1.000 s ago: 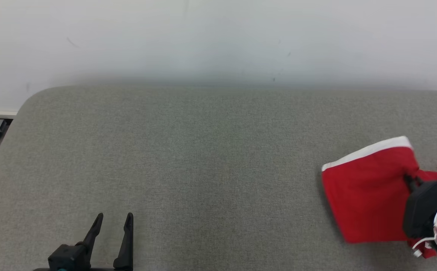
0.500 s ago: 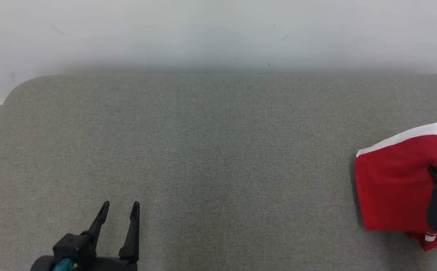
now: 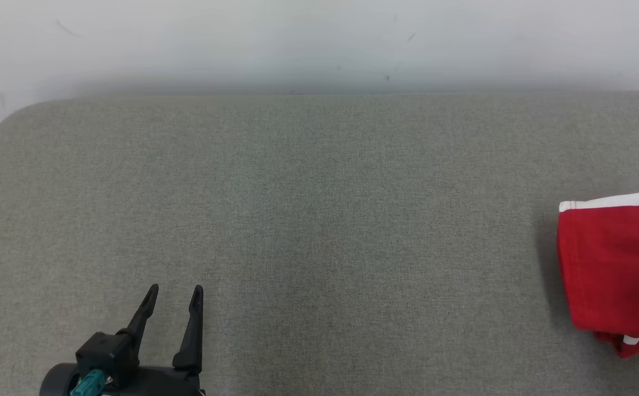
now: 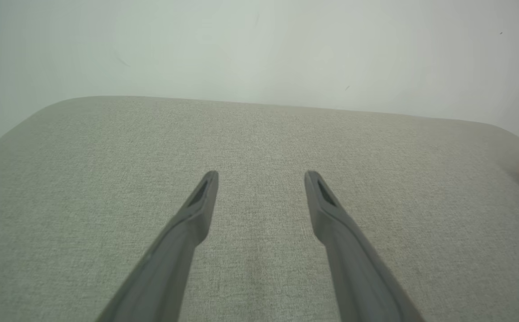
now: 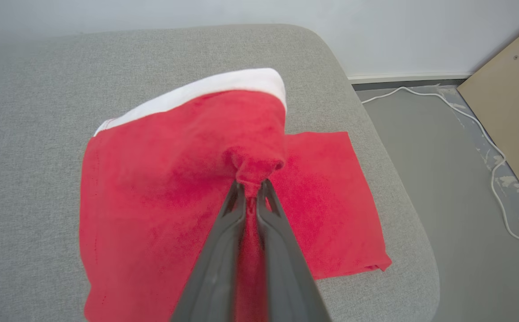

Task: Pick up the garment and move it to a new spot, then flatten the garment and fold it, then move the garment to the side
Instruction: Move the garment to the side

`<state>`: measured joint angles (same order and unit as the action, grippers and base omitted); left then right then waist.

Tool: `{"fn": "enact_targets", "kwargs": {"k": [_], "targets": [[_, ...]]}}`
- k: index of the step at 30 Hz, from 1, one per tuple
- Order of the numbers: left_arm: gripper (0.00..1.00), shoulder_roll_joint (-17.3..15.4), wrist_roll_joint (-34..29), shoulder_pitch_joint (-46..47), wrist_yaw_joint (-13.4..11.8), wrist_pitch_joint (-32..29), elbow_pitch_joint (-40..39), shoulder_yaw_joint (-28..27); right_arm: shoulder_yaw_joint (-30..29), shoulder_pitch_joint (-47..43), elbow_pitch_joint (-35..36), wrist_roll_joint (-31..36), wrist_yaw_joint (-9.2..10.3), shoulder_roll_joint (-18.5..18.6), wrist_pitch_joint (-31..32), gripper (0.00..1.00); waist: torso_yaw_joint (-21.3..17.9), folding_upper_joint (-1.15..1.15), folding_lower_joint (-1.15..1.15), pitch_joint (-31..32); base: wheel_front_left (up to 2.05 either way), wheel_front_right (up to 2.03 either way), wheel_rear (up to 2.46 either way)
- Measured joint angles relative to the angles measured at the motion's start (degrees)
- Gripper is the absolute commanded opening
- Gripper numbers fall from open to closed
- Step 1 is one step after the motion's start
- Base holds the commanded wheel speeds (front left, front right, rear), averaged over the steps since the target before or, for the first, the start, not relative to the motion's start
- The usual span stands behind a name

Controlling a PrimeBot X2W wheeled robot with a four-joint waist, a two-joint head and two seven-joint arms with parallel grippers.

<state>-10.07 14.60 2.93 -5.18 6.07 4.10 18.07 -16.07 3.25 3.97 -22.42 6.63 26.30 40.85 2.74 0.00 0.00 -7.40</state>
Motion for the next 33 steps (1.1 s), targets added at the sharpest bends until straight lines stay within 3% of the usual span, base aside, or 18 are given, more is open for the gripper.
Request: {"fn": "enact_targets", "kwargs": {"k": [7, 12, 19, 26, 27, 28, 29, 33], "targets": [[1.00, 0.0, -0.3, 1.1, 0.2, -0.4, -0.1, 0.8, -1.3, 1.3, -2.4, 1.7, 0.13, 2.1, 0.6, 0.00, 0.0, 0.00, 0.00, -1.3, 0.00, 0.00, 0.00], [1.00, 0.0, -0.5, 2.0, 0.2, -0.6, -0.2, 1.2, -0.8, 1.1, -5.1, 6.5, 0.21, 6.1, 1.0, 0.00, 0.5, 0.00, 0.00, -2.4, 0.00, 0.00, 0.00], [1.00, 0.1, -0.6, 2.7, 0.7, -1.0, -0.2, 1.7, 2.3, 2.1, -9.1, 10.9, 0.42, 8.1, 0.4, 0.00, 1.3, 0.00, 0.00, -3.7, 0.00, 0.00, 0.00], [1.00, 0.2, -1.7, 4.0, 0.8, -1.5, 0.0, 2.4, 3.8, 2.3, -15.5, 16.6, 0.33, 13.2, -1.7, 0.00, 2.3, 0.00, 0.00, -4.5, 0.00, 0.00, 0.00], [1.00, 0.2, -1.7, 4.2, 1.2, -1.5, 0.1, 2.5, 3.6, 2.6, -16.9, 16.6, 0.21, 13.7, -2.5, 0.16, 2.5, 0.00, 0.00, -4.7, 0.00, 0.00, 0.00], [1.00, 0.3, -1.7, 4.4, 1.2, -1.5, 0.1, 2.6, 3.6, 3.2, -18.2, 16.6, -0.13, 14.0, -3.3, 0.44, 2.7, 0.00, 0.00, -4.8, 0.00, 0.00, 0.00], [1.00, 0.4, -1.7, 4.6, 1.2, -1.5, 0.1, 2.6, 3.7, 3.8, -19.3, 16.6, -0.29, 14.3, -4.0, 1.00, 2.9, 0.00, 0.00, -4.9, 0.00, 0.00, 0.00], [1.00, 0.2, -1.7, 4.6, 1.2, -1.5, 0.2, 2.4, 4.2, 6.0, -22.6, 16.5, -1.18, 14.5, -6.9, 1.00, 3.4, 0.00, 0.00, -5.2, 0.00, 0.00, 0.00]]}}
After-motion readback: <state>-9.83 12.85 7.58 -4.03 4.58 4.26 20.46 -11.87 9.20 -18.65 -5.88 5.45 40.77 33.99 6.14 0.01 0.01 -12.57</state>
